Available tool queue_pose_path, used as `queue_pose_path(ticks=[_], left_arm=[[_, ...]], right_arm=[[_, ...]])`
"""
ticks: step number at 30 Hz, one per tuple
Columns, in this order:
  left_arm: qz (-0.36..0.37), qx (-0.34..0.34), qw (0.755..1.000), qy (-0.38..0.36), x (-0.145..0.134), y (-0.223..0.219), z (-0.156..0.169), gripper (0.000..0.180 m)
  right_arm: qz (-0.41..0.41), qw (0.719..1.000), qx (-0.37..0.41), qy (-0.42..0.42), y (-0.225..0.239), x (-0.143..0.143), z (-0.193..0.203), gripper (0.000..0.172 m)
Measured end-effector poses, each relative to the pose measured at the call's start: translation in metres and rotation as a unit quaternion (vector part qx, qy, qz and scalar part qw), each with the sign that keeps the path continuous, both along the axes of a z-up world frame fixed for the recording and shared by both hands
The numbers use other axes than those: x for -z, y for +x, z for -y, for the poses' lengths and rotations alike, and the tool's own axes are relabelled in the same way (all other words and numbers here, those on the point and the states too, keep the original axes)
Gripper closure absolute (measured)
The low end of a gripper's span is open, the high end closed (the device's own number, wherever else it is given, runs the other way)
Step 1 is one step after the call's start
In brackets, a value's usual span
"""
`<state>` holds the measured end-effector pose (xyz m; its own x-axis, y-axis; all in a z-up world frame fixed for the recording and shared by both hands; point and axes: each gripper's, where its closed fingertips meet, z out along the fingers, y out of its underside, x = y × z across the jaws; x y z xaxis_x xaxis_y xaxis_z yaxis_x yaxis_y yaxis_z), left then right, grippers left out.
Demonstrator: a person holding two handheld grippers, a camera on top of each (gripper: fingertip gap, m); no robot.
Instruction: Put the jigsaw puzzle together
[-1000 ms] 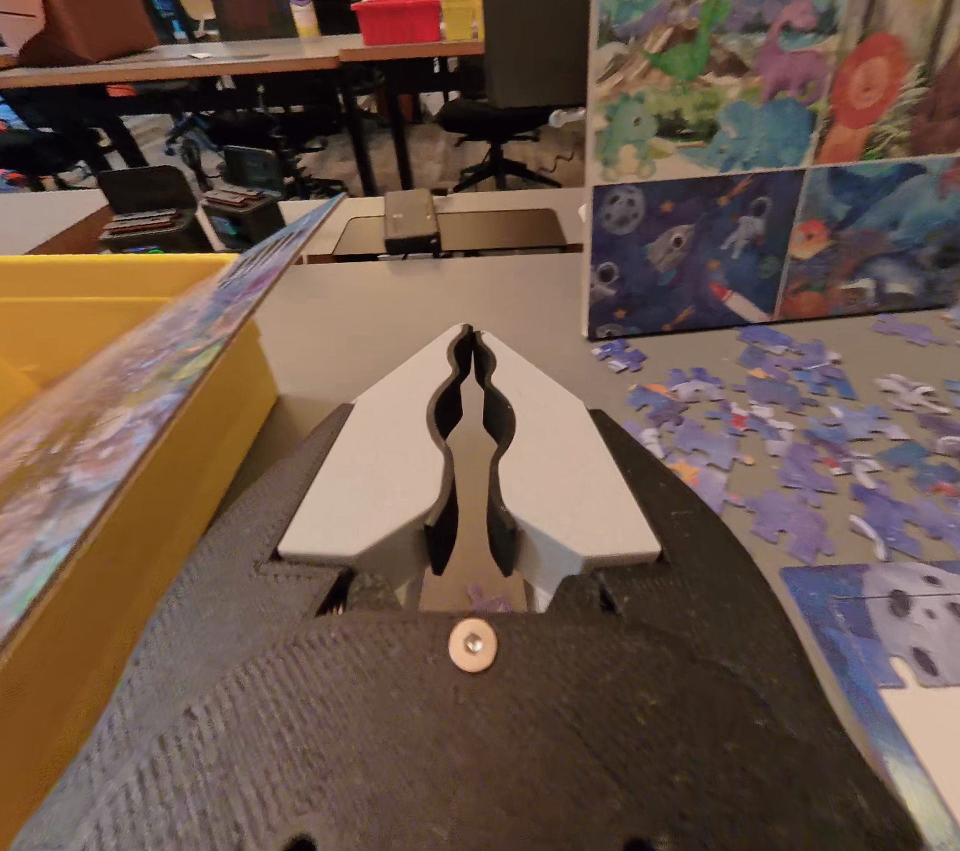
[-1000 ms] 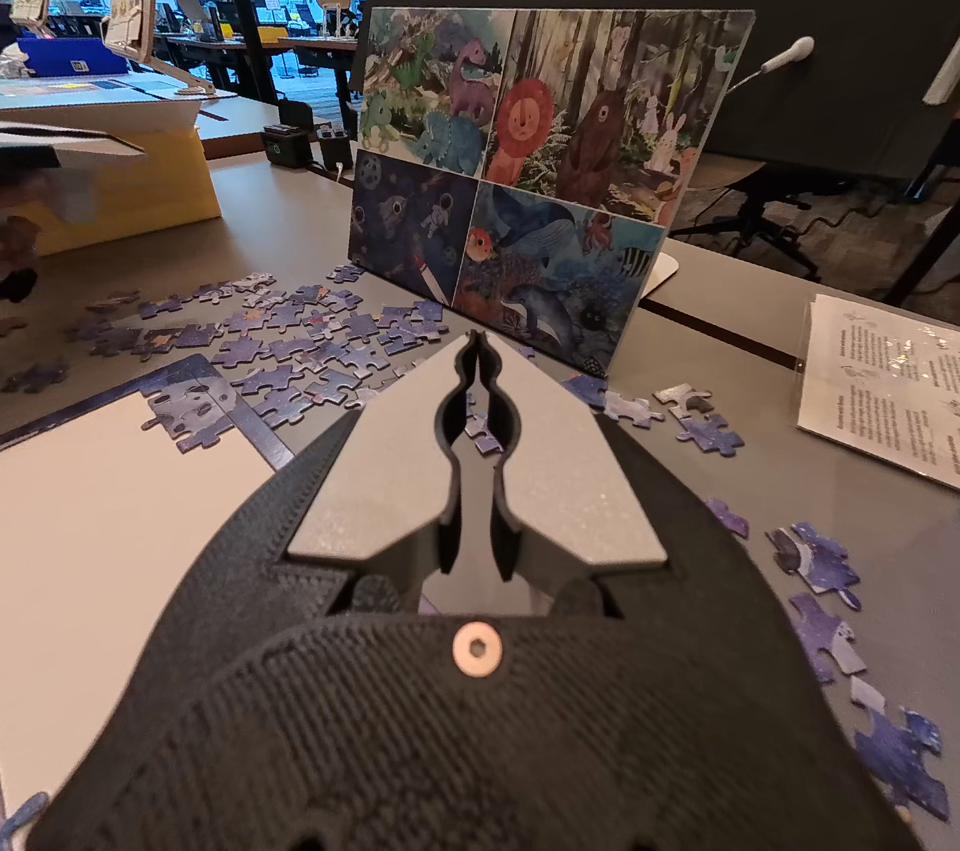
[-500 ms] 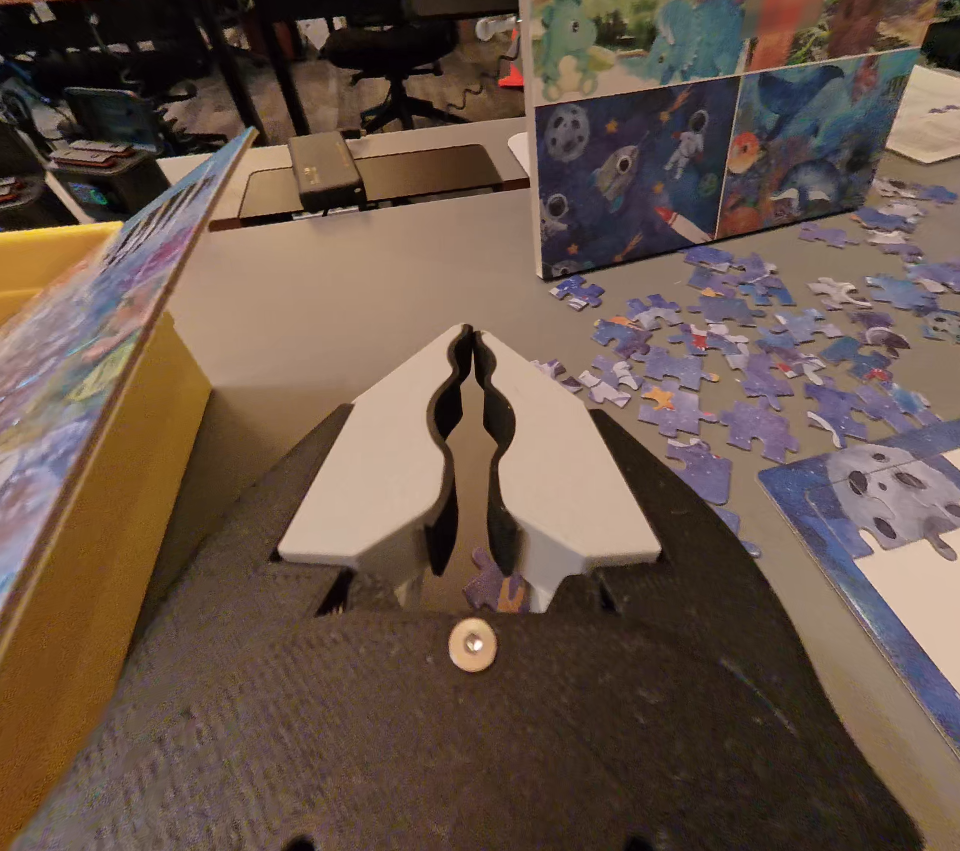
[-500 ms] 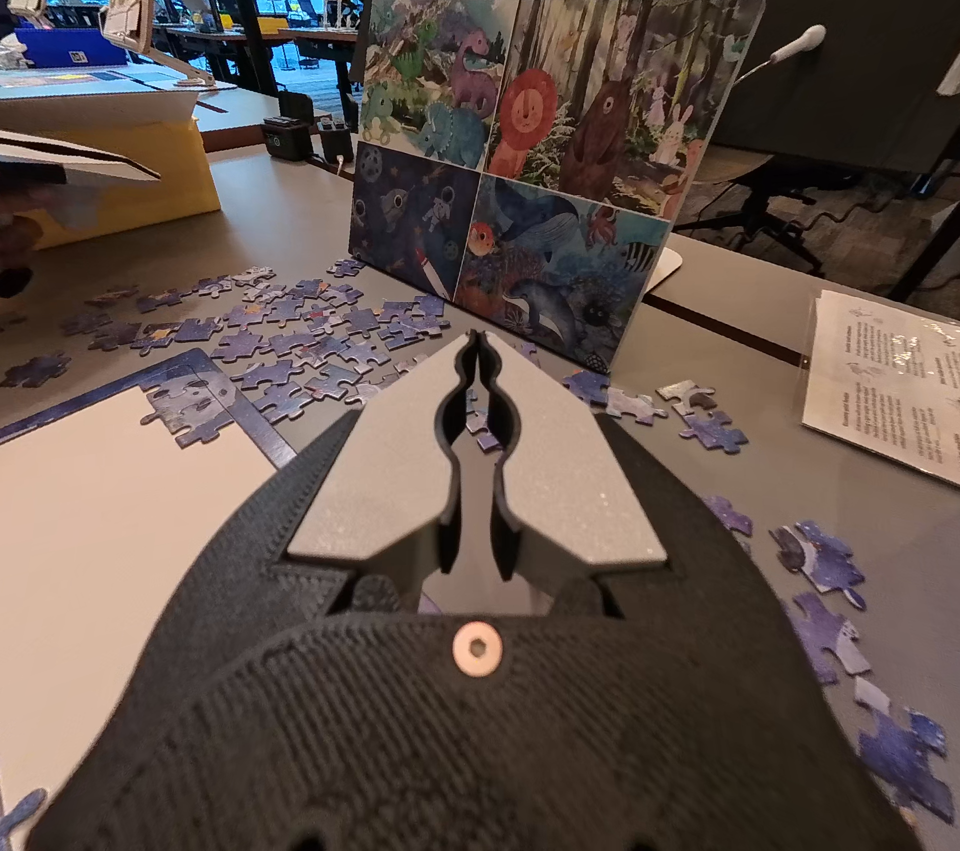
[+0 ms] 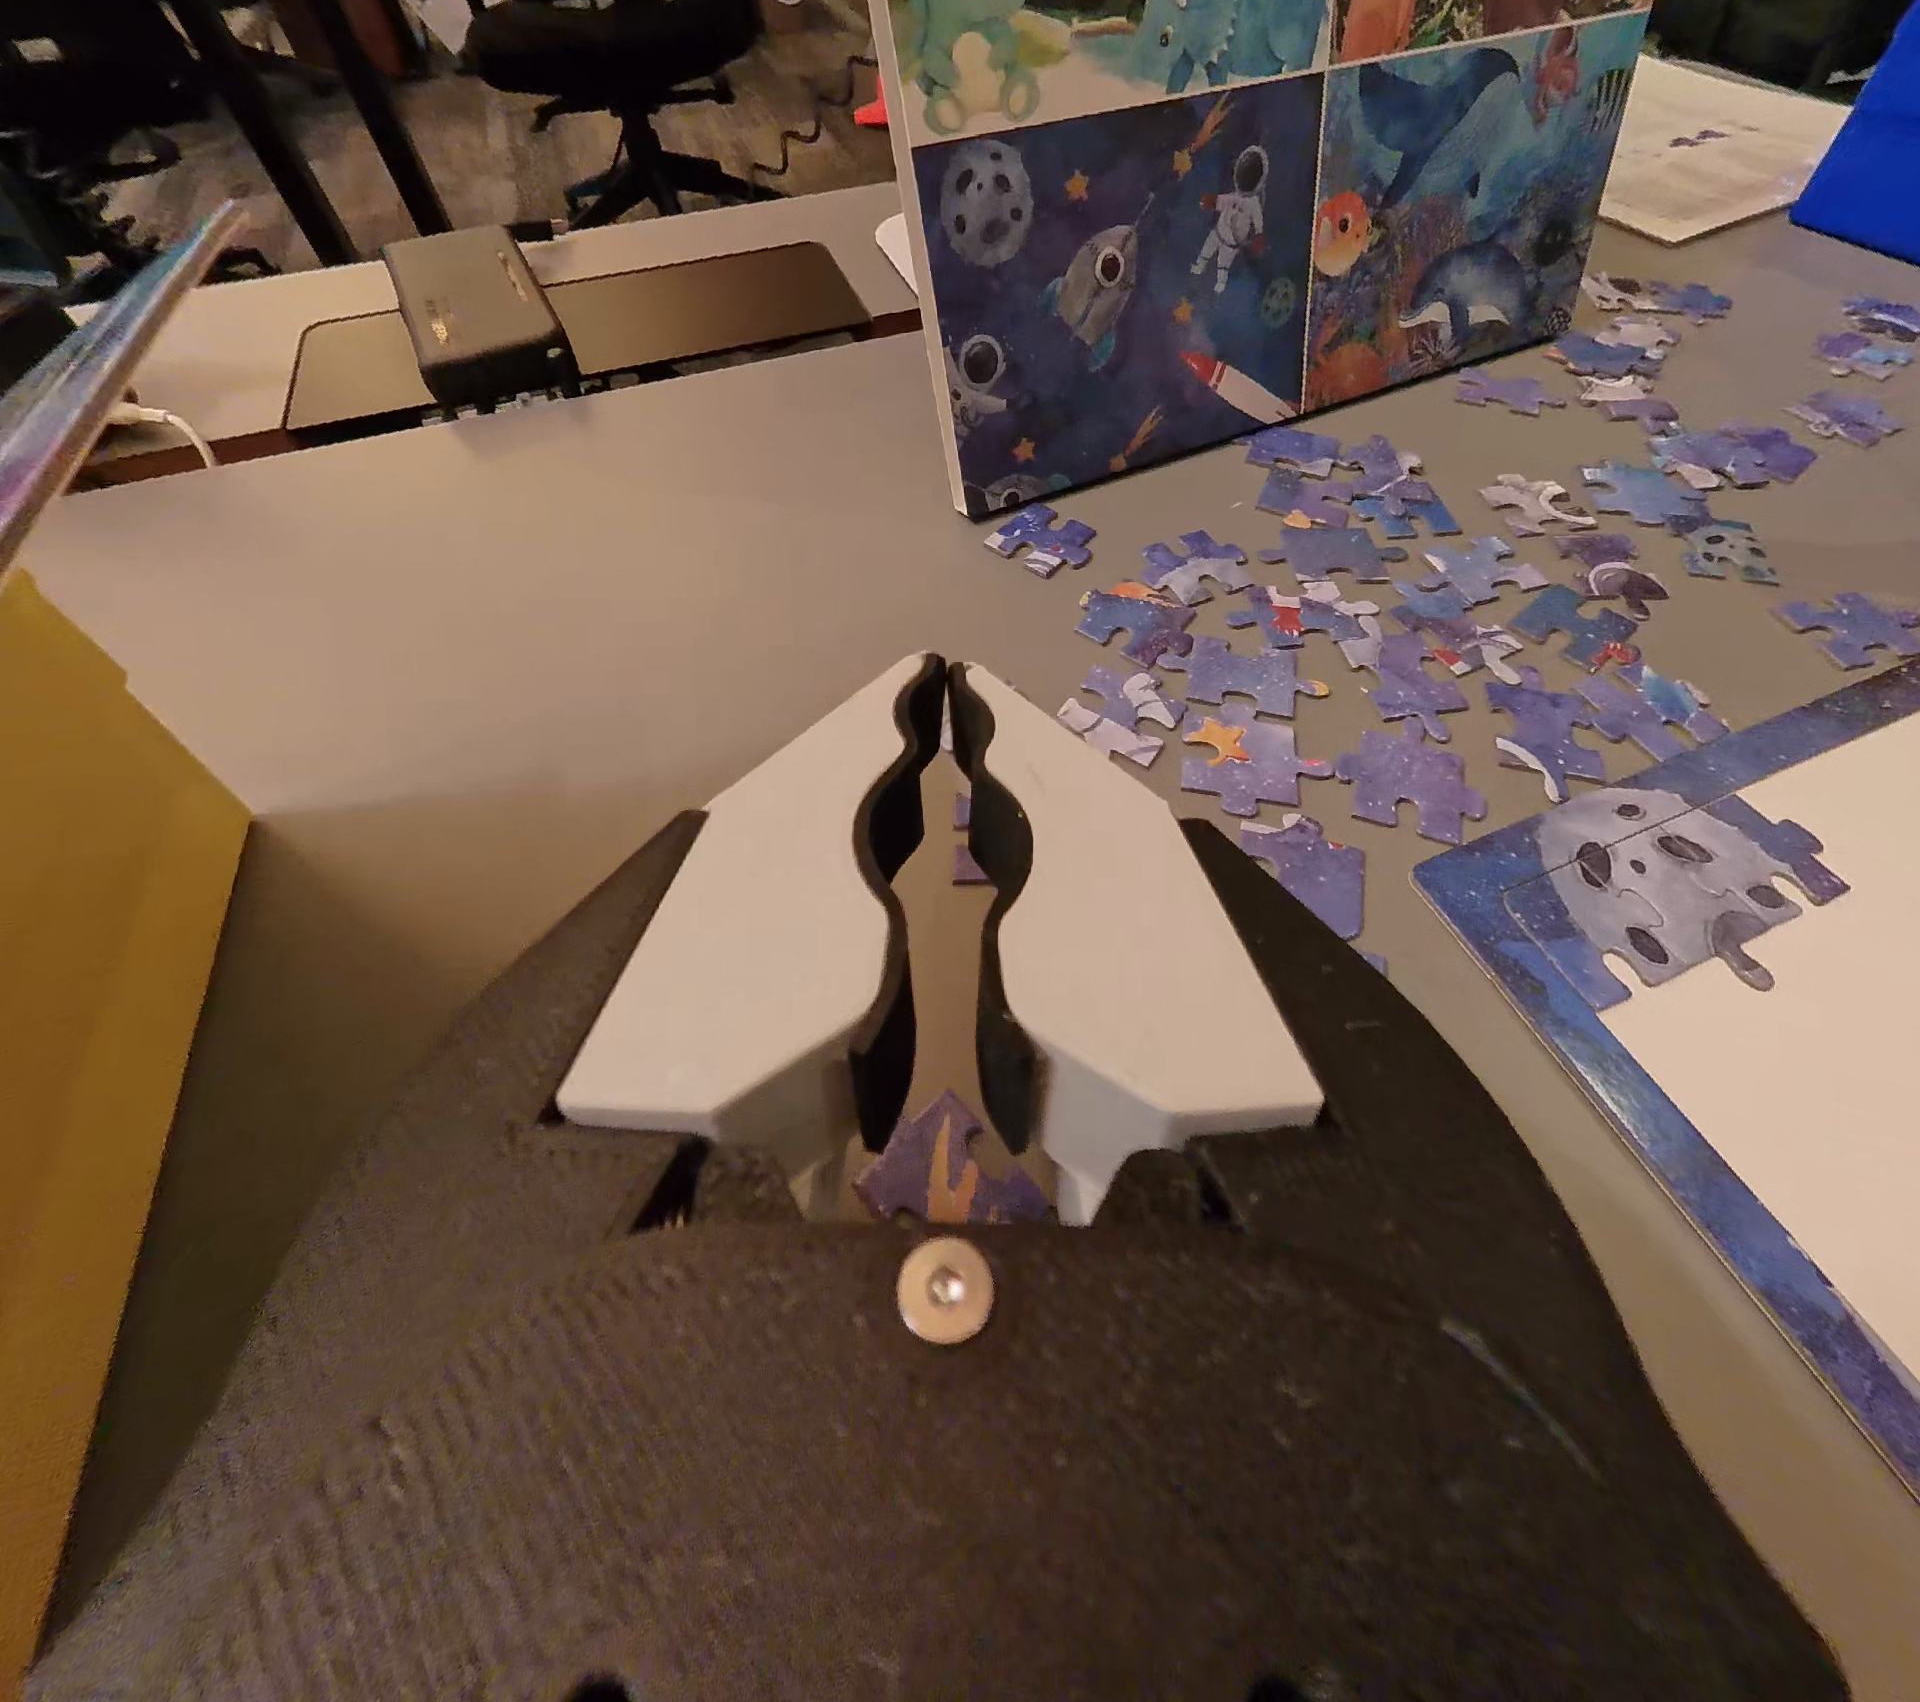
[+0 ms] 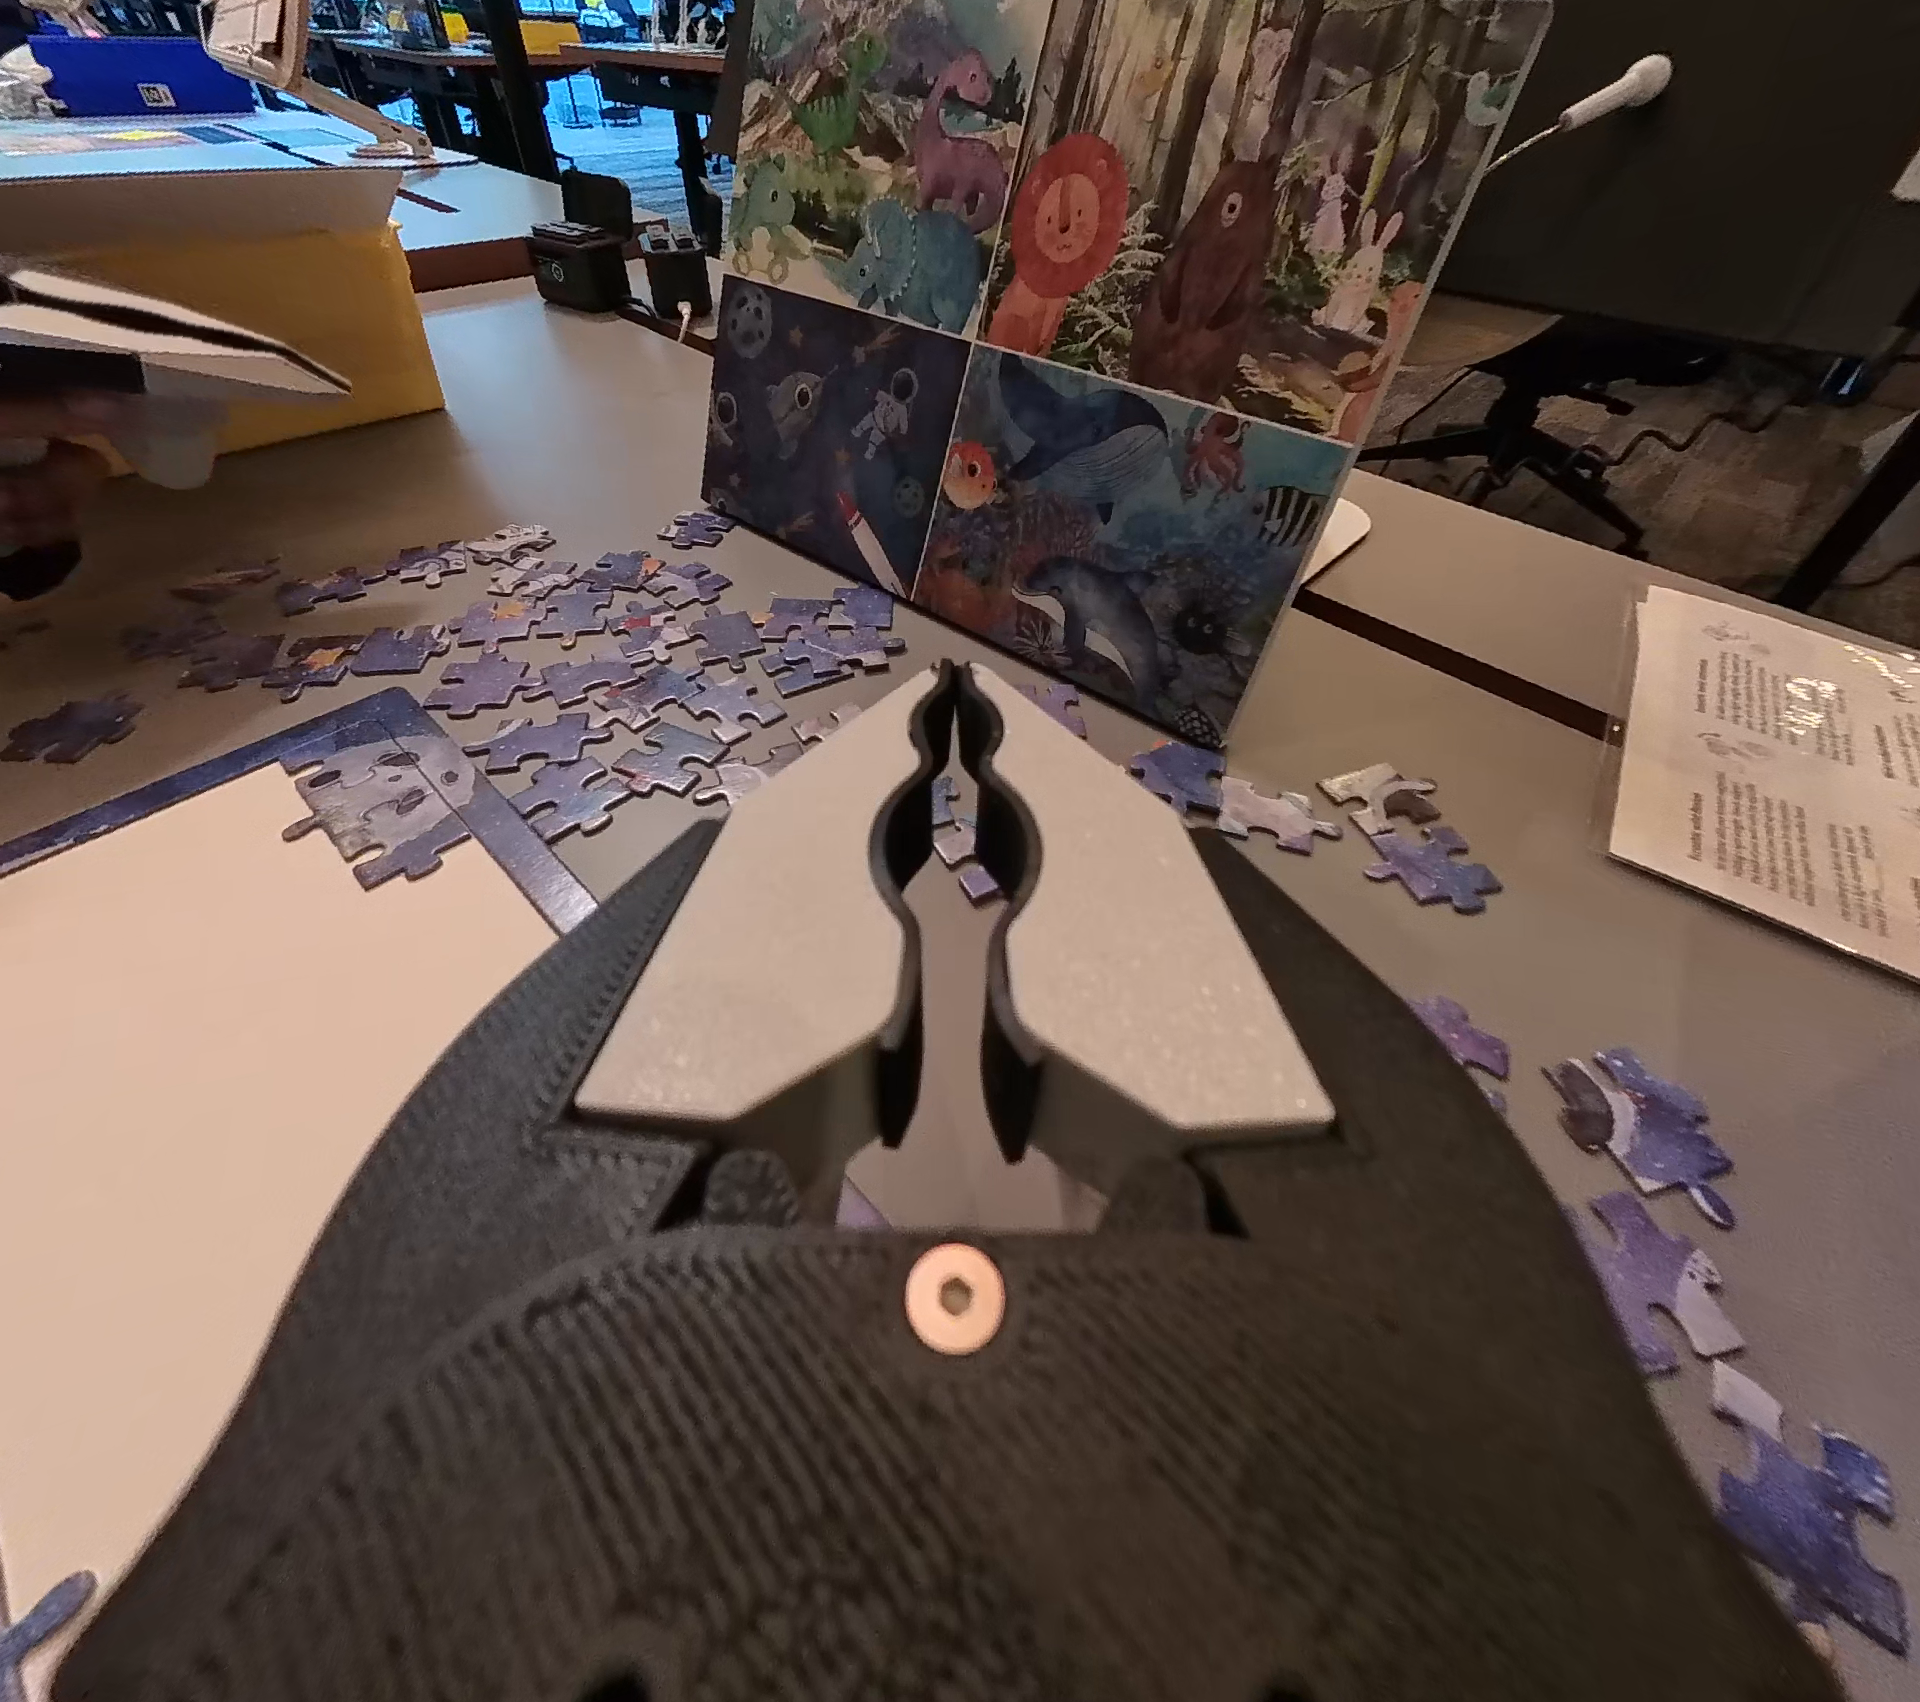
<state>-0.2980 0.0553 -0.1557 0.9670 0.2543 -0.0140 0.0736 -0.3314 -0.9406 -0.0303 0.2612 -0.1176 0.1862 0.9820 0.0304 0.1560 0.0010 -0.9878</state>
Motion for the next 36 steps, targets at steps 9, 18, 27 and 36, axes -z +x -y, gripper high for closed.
queue_pose_path(ticks=[9, 18, 27, 36], left_arm=[[-0.012, -0.004, 1.000, -0.029, 0.010, 0.000, -0.001, 0.180], [-0.015, -0.013, 0.999, -0.033, 0.011, -0.003, 0.000, 0.180], [-0.023, -0.020, 0.999, -0.037, 0.012, -0.005, 0.000, 0.180], [-0.038, -0.025, 0.998, -0.046, 0.014, -0.007, 0.000, 0.180]], right_arm=[[0.001, 1.000, 0.000, 0.001, 0.000, 0.001, 0.000, 0.172], [0.005, 1.000, 0.000, -0.002, -0.001, 0.004, -0.001, 0.172], [0.002, 1.000, 0.006, 0.003, 0.001, 0.001, -0.004, 0.172], [-0.067, 0.994, 0.077, 0.038, 0.035, -0.042, -0.033, 0.172]])
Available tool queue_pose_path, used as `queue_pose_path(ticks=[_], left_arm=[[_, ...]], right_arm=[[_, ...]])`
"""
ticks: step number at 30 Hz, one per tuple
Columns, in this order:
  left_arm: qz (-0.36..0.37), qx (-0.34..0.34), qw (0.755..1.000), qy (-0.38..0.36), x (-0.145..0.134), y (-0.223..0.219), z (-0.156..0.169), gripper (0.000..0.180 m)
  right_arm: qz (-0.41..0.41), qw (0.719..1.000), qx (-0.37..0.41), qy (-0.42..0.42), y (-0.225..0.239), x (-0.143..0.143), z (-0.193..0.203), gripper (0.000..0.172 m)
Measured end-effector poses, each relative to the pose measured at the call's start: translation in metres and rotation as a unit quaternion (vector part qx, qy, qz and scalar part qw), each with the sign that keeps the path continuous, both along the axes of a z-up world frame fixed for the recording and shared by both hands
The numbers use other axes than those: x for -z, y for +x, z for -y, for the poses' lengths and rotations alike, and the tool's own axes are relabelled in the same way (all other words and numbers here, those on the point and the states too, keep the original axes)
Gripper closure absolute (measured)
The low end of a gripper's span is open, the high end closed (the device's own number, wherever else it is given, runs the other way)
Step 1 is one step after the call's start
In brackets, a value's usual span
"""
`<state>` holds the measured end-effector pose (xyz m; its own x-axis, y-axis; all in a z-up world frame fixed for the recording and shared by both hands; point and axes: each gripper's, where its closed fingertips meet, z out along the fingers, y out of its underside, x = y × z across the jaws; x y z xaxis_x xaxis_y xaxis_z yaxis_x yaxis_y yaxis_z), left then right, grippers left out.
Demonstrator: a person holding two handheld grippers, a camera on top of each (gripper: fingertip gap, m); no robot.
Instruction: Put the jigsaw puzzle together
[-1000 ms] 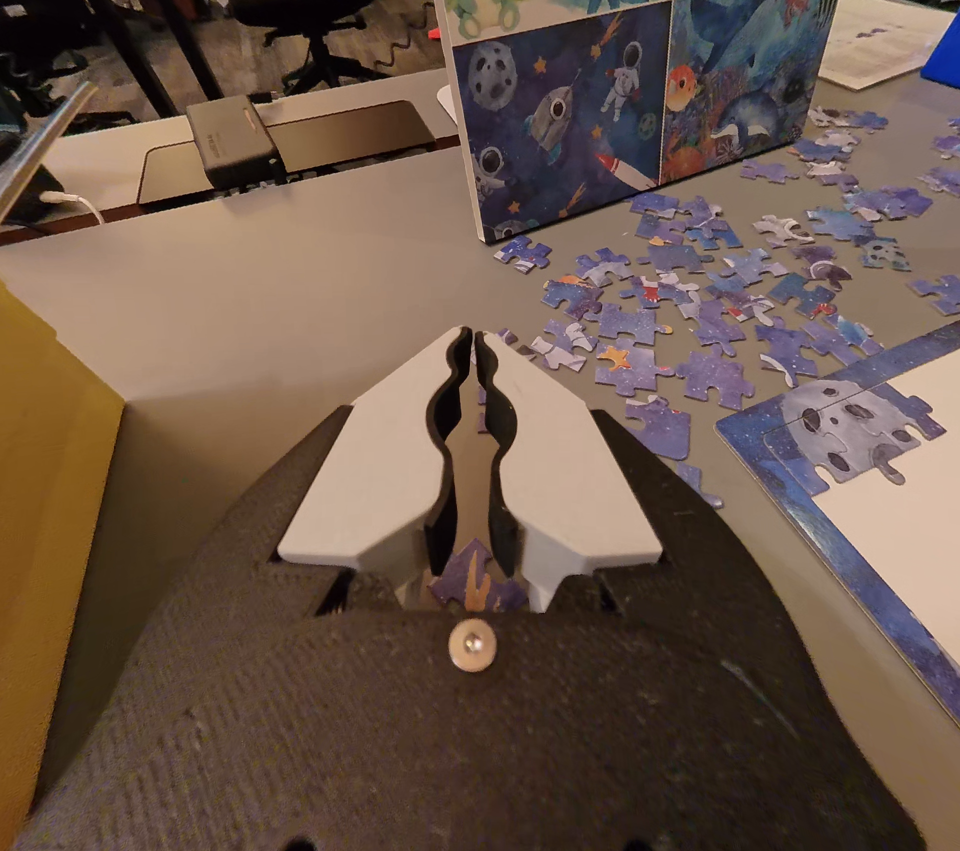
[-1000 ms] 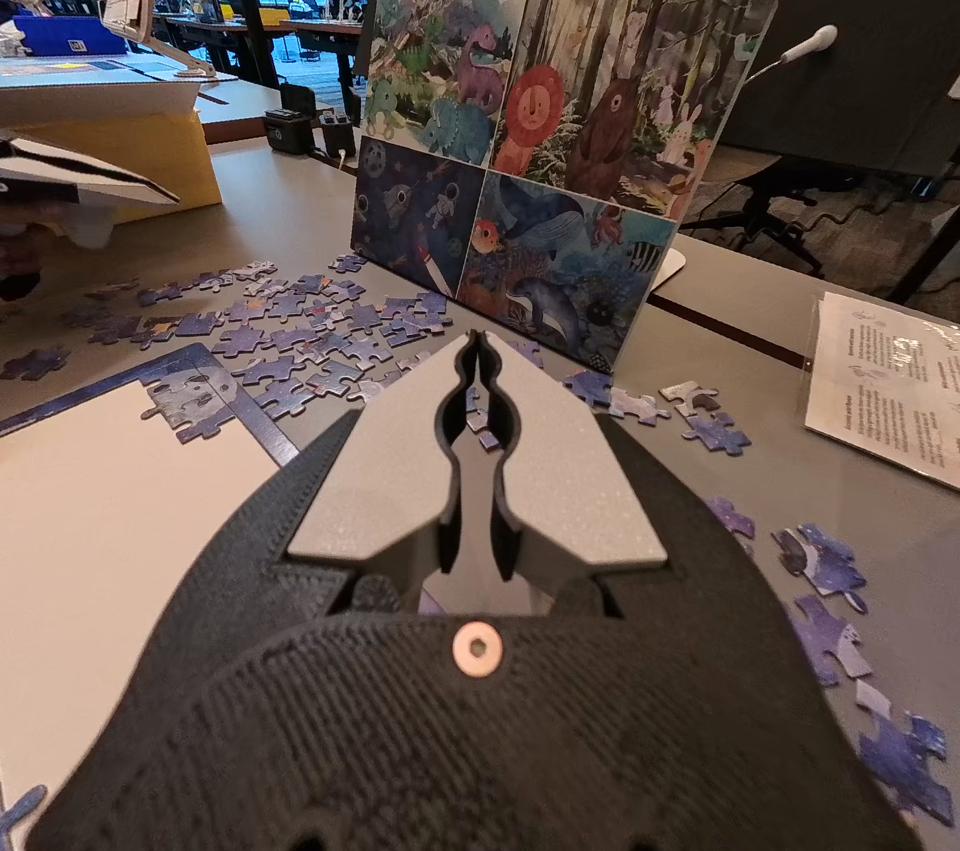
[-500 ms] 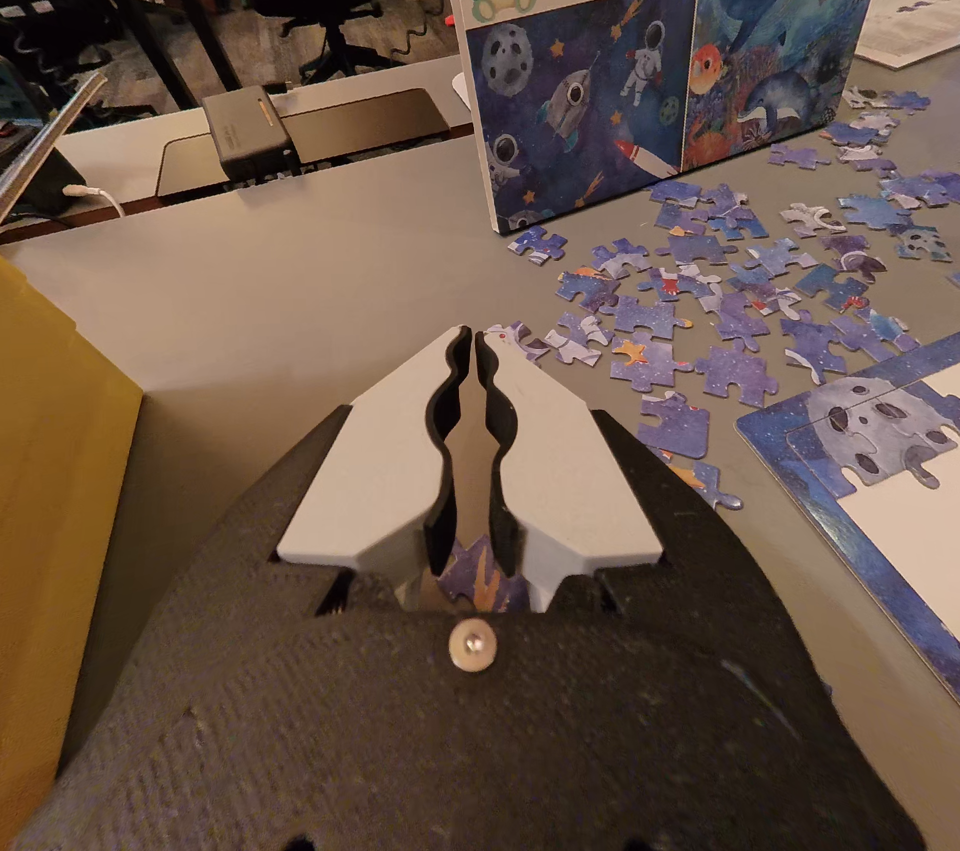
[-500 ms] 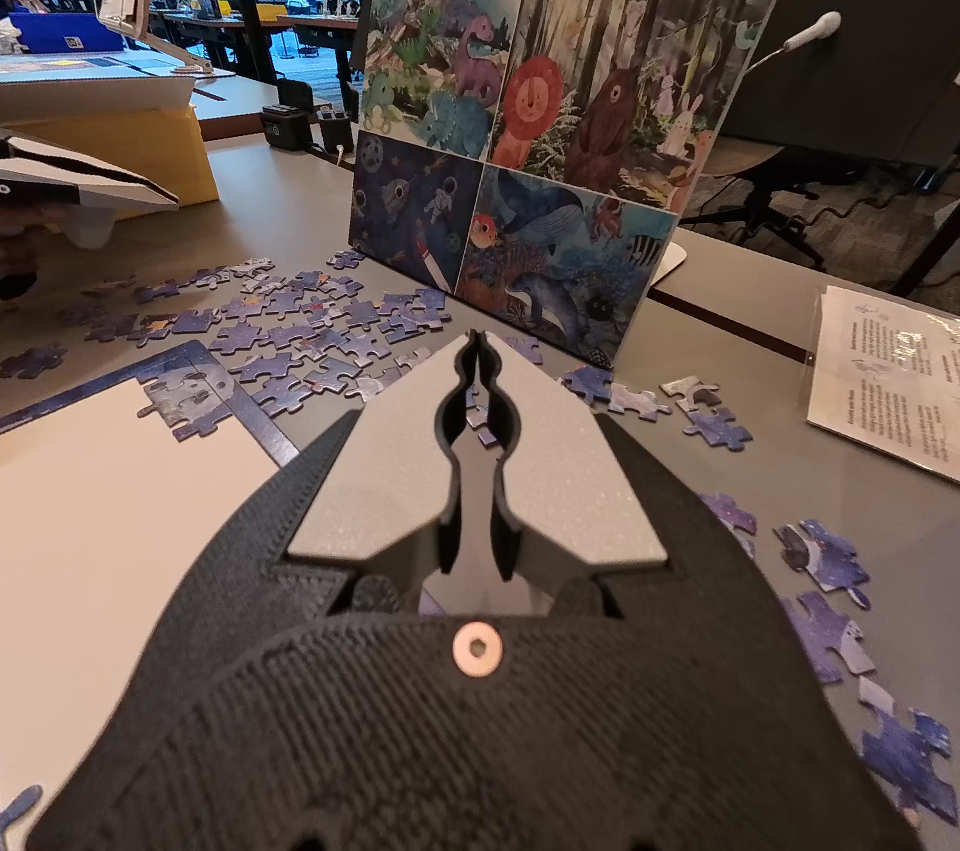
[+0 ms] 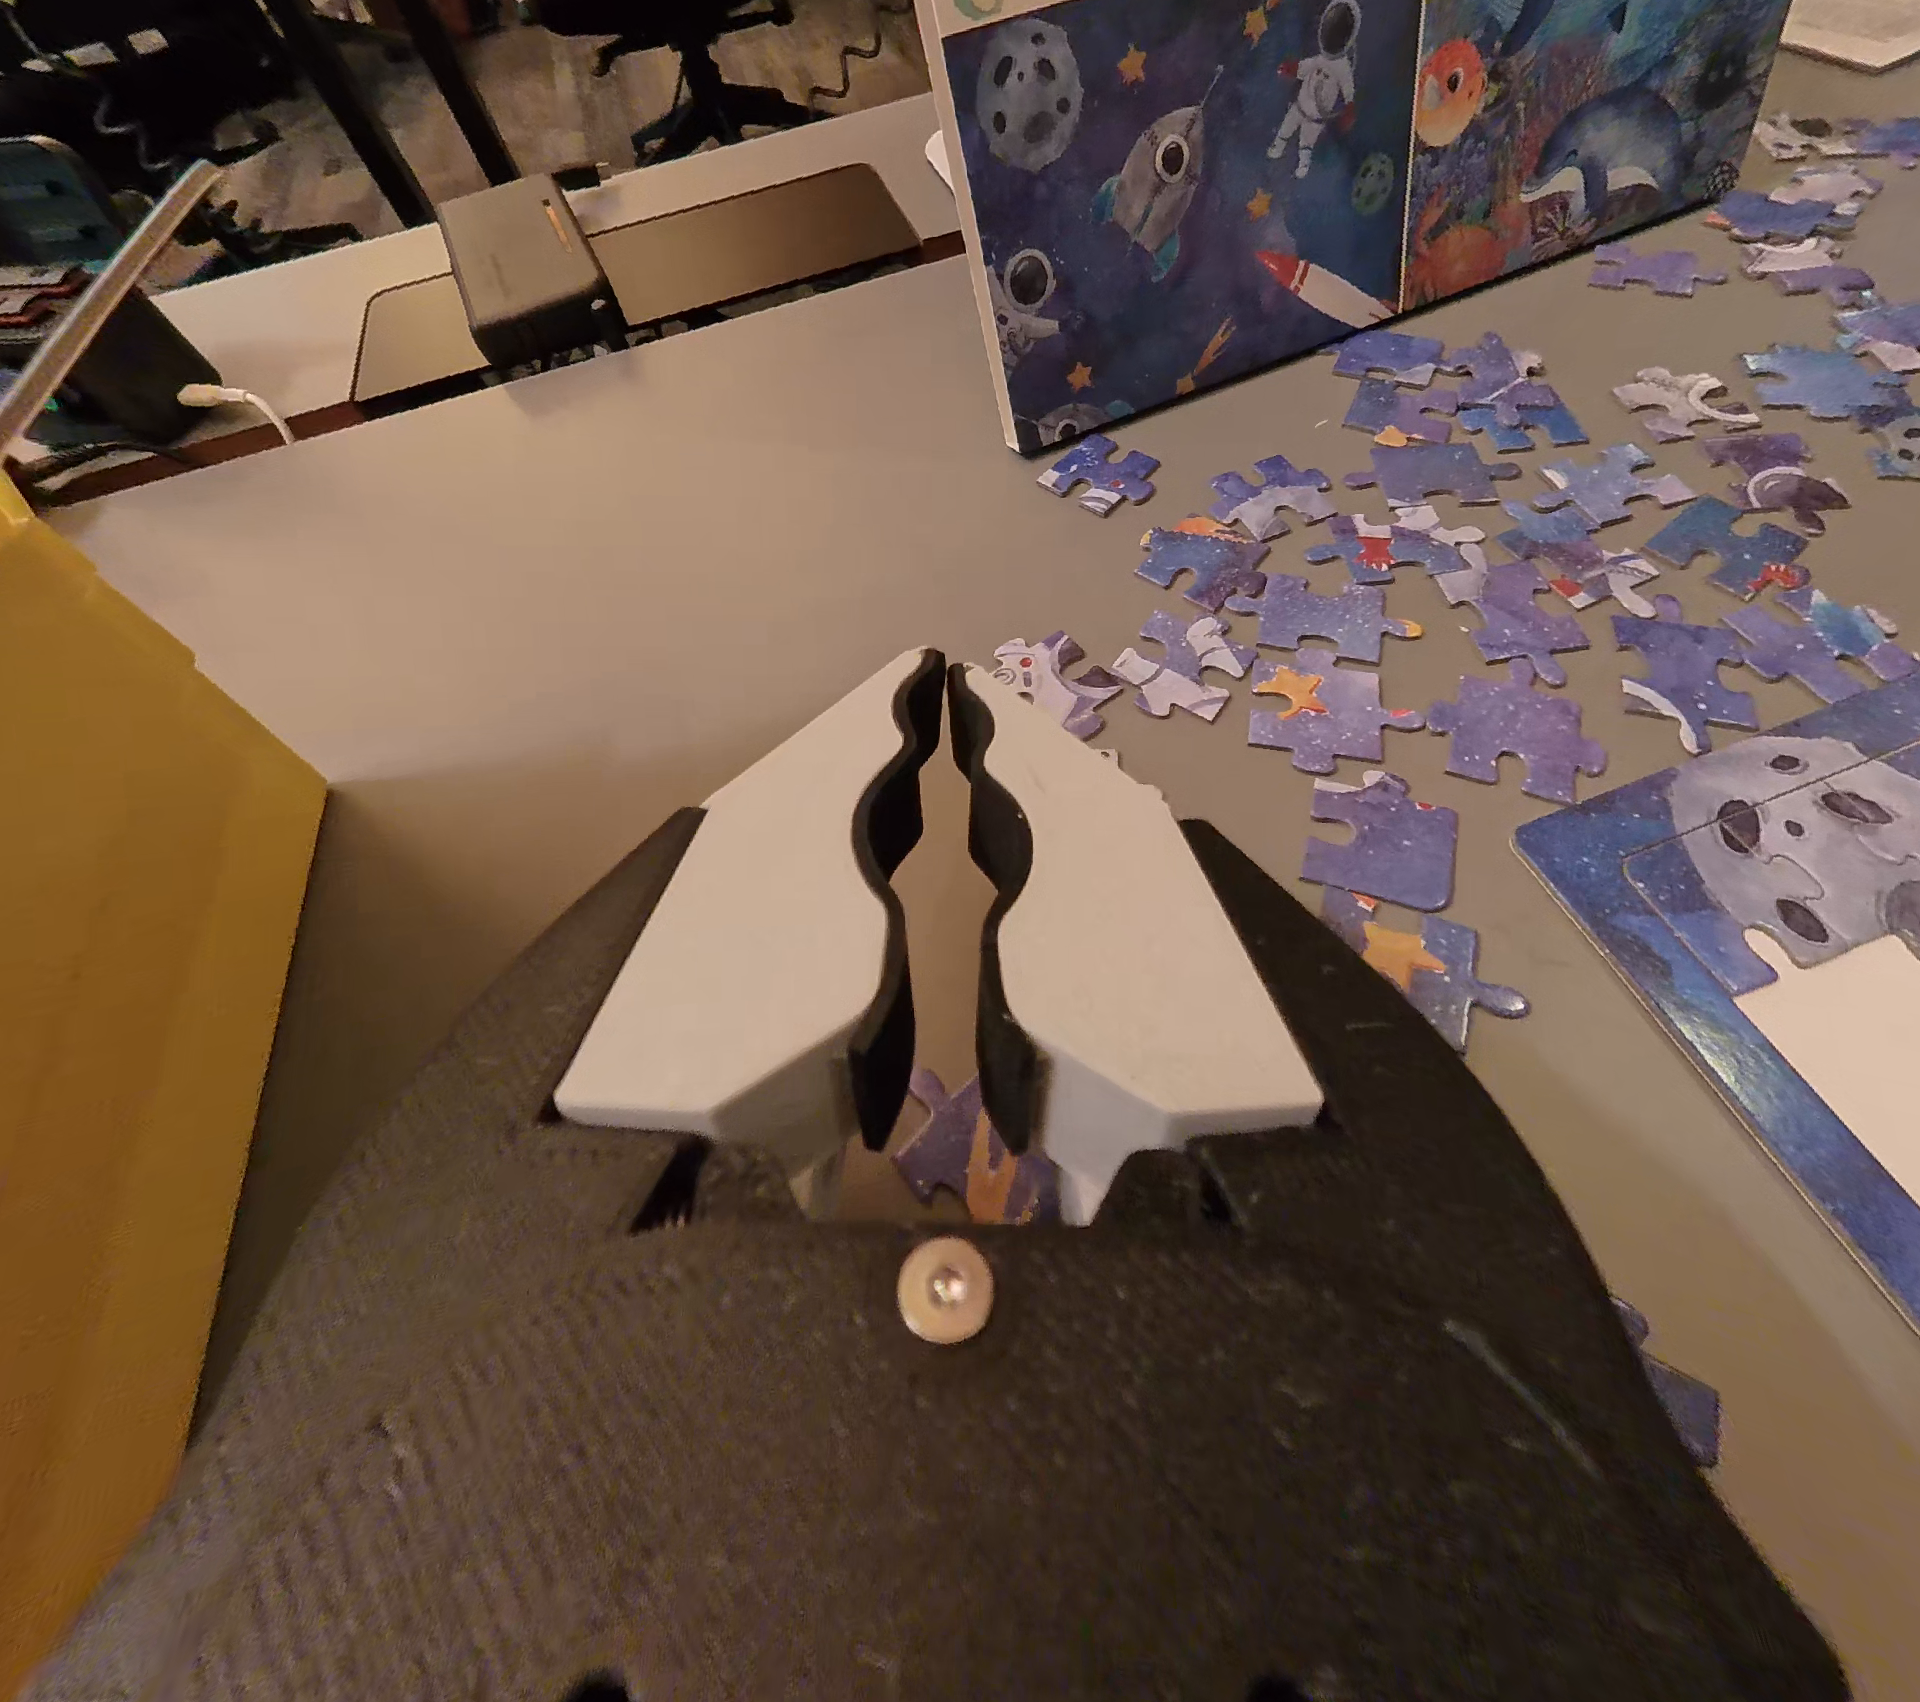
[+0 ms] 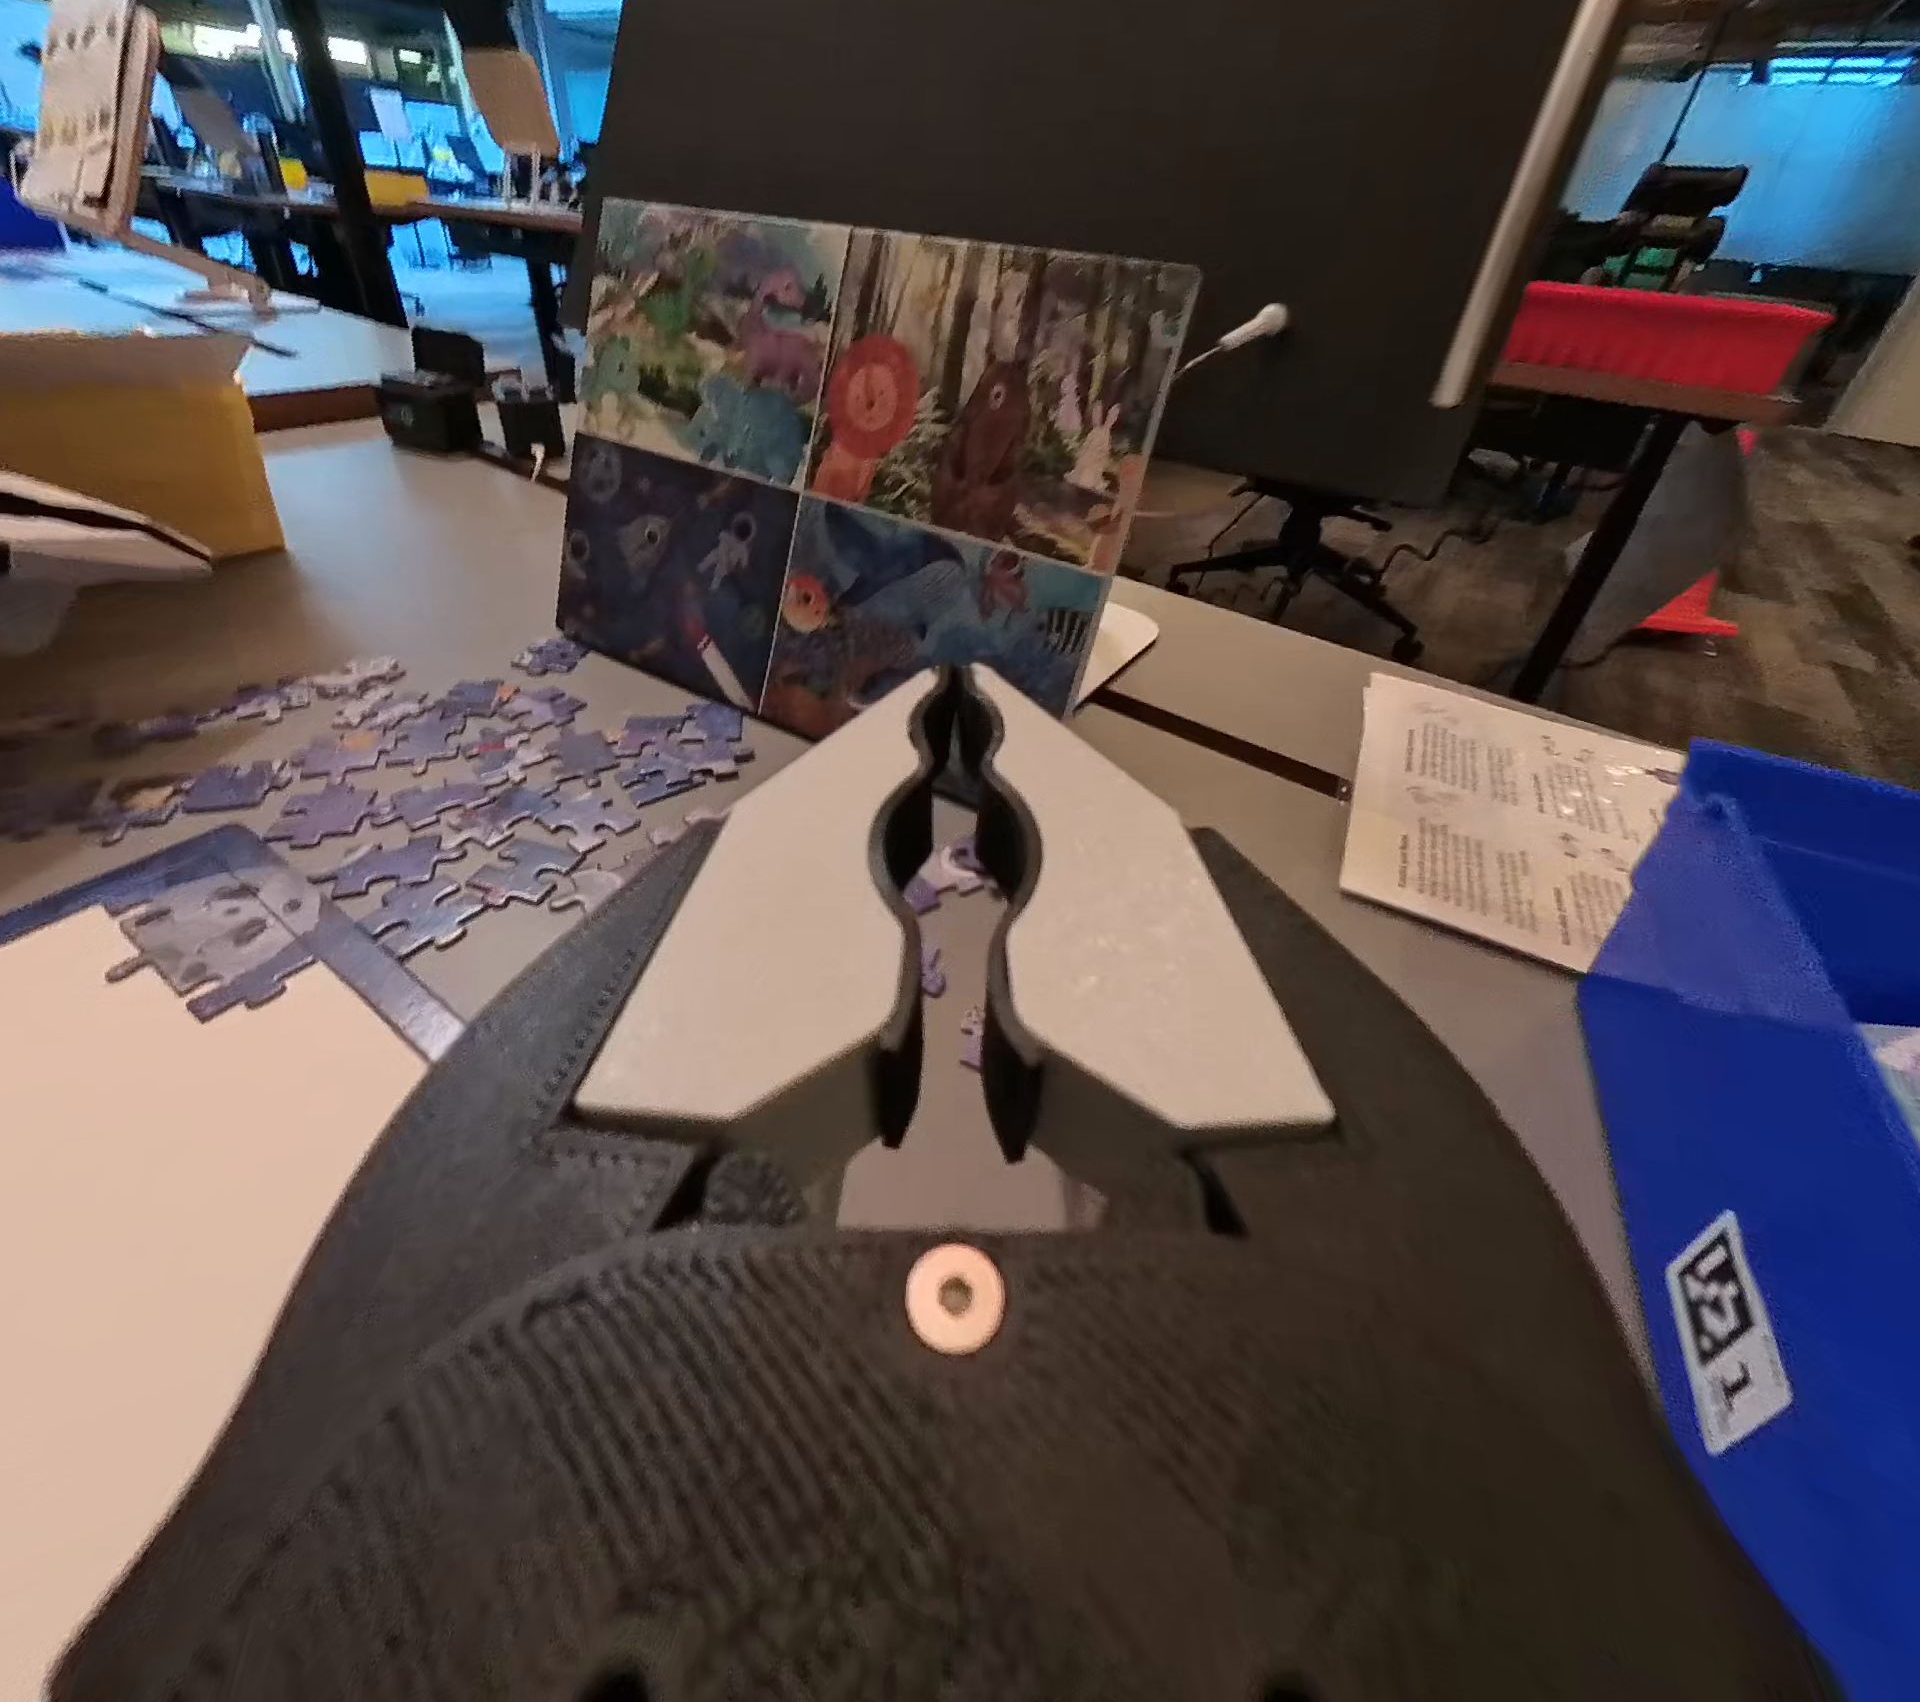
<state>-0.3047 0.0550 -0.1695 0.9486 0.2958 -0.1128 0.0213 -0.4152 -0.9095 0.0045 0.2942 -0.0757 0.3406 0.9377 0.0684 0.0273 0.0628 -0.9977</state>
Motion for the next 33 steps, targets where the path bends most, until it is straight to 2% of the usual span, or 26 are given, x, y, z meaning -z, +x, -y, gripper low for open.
queue_pose_path(ticks=[5, 15, 24, 33], left_arm=[[-0.004, -0.003, 1.000, -0.002, 0.000, -0.001, 0.000, 0.180], [-0.018, -0.008, 1.000, -0.010, 0.002, -0.003, 0.000, 0.180], [-0.023, -0.012, 1.000, -0.010, 0.002, -0.004, 0.000, 0.180], [-0.030, -0.017, 0.999, -0.010, 0.001, -0.005, 0.001, 0.180]], right_arm=[[-0.026, 1.000, 0.003, -0.016, 0.007, -0.007, -0.006, 0.172], [0.008, 0.998, -0.002, 0.058, -0.004, -0.008, 0.015, 0.172], [-0.027, 0.999, -0.002, 0.021, 0.004, -0.014, 0.007, 0.172], [-0.033, 0.999, 0.005, 0.025, 0.008, -0.017, 0.005, 0.172]])
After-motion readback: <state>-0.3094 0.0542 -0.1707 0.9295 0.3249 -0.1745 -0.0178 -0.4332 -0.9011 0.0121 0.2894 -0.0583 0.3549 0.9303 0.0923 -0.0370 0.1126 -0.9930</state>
